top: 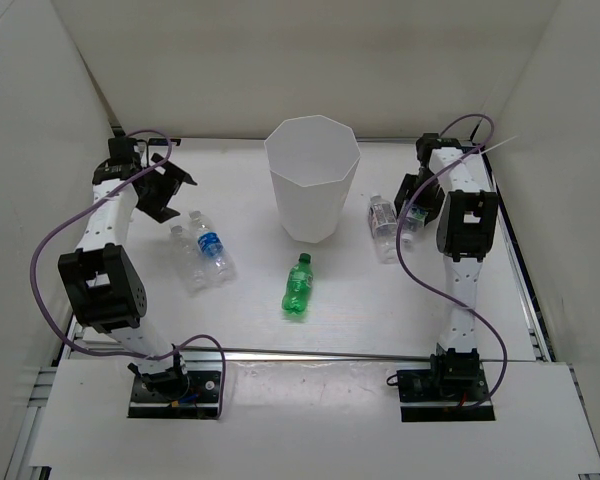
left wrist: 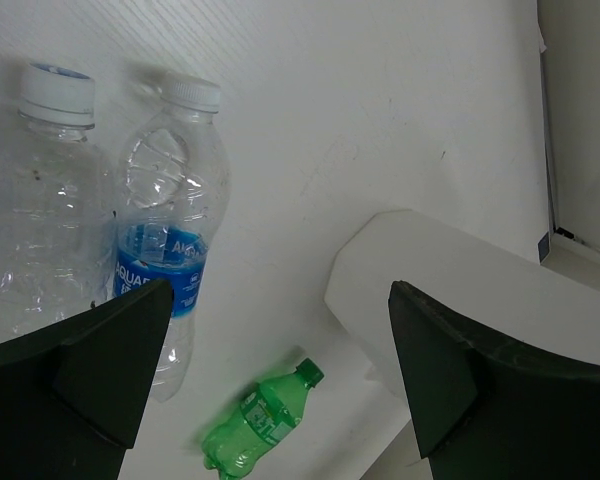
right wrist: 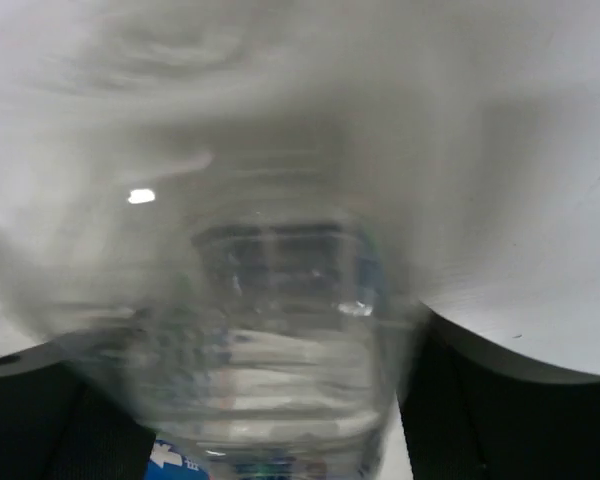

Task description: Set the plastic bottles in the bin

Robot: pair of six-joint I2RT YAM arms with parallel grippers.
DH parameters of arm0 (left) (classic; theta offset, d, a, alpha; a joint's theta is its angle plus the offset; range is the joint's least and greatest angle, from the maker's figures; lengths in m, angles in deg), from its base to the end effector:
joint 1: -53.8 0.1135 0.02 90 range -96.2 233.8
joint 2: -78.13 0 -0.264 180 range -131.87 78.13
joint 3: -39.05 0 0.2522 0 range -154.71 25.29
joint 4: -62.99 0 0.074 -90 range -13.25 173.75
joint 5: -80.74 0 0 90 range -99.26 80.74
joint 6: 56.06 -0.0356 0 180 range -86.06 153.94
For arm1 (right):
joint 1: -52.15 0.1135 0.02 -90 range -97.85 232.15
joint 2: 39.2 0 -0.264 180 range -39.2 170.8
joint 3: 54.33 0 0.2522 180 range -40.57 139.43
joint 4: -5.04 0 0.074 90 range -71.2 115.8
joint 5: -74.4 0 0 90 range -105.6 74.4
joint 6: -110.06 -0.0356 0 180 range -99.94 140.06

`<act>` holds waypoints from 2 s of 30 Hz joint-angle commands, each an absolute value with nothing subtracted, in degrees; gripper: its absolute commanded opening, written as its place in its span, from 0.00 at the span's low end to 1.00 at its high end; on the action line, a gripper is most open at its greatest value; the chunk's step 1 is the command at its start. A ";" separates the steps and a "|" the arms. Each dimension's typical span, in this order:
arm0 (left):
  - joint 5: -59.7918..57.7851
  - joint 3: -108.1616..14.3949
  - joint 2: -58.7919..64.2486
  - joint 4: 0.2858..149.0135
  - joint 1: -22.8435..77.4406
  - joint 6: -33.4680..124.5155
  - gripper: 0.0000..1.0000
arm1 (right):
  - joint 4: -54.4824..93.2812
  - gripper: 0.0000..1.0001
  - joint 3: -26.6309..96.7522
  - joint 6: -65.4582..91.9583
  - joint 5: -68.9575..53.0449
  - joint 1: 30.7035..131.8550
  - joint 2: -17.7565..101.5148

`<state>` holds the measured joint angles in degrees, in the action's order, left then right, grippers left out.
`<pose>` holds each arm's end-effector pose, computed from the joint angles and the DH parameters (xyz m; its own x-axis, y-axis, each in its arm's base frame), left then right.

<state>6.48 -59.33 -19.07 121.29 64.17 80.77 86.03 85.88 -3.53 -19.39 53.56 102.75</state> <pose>0.3598 0.0560 0.2897 -0.5445 -0.8133 -0.2053 -0.6219 0.5556 -0.5518 0.4937 0.0098 0.1599 -0.9153 0.3769 -0.1422 0.3820 0.9241 -0.0094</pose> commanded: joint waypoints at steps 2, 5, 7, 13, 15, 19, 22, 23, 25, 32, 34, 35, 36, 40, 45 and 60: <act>7.26 -59.97 -18.81 120.79 64.87 80.88 1.00 | 84.28 0.71 83.70 -4.28 -20.87 53.65 100.11; 7.26 -59.97 -18.81 120.79 64.87 81.40 1.00 | 83.58 0.55 81.25 -4.81 -22.18 53.65 96.87; 7.87 -59.97 -18.81 120.79 64.87 81.93 1.00 | 83.05 0.44 80.54 -5.34 -24.81 53.65 94.41; 9.81 -58.83 -18.81 120.79 64.87 81.93 1.00 | 85.17 0.36 90.89 -7.09 -27.65 51.72 87.46; 10.33 -58.83 -18.81 120.79 64.87 81.93 1.00 | 83.15 0.34 92.84 -8.05 -18.74 50.84 82.65; 10.94 -57.77 -18.81 120.79 64.87 81.93 1.00 | 69.46 0.34 86.53 -11.83 -4.03 51.27 72.00; 11.57 -55.93 -17.76 120.79 64.87 82.55 1.00 | 60.57 0.36 87.11 -13.77 2.23 54.34 68.82; 11.57 -55.93 -17.75 120.79 64.87 82.55 1.00 | 60.55 0.36 89.39 -13.77 4.07 55.13 68.82; 12.09 -55.32 -17.23 120.79 64.87 82.55 1.00 | 58.45 0.40 97.10 -15.43 10.11 57.16 71.44; 12.09 -54.78 -17.23 120.79 64.87 82.55 1.00 | 48.95 0.44 98.11 -20.28 16.04 64.62 75.05; 12.09 -54.78 -17.23 120.79 64.87 82.55 1.00 | 48.95 0.44 99.34 -20.28 17.36 67.09 77.68; 12.09 -54.78 -16.70 120.79 64.87 82.55 1.00 | 48.95 0.44 99.35 -20.28 17.88 68.75 79.00; 11.57 -54.78 -16.70 120.79 64.87 82.55 1.00 | 48.95 0.46 99.35 -18.80 17.89 69.55 79.53; 11.04 -55.83 -16.70 120.79 64.87 82.55 1.00 | 51.23 0.70 98.12 -15.45 15.70 71.58 80.76; 7.35 -57.06 -16.17 120.79 64.87 82.02 1.00 | 52.72 0.84 96.62 -12.72 13.49 71.58 80.15; 1.49 -58.22 -19.07 124.99 64.87 80.44 1.00 | 55.89 0.99 91.45 -8.94 6.55 67.89 59.17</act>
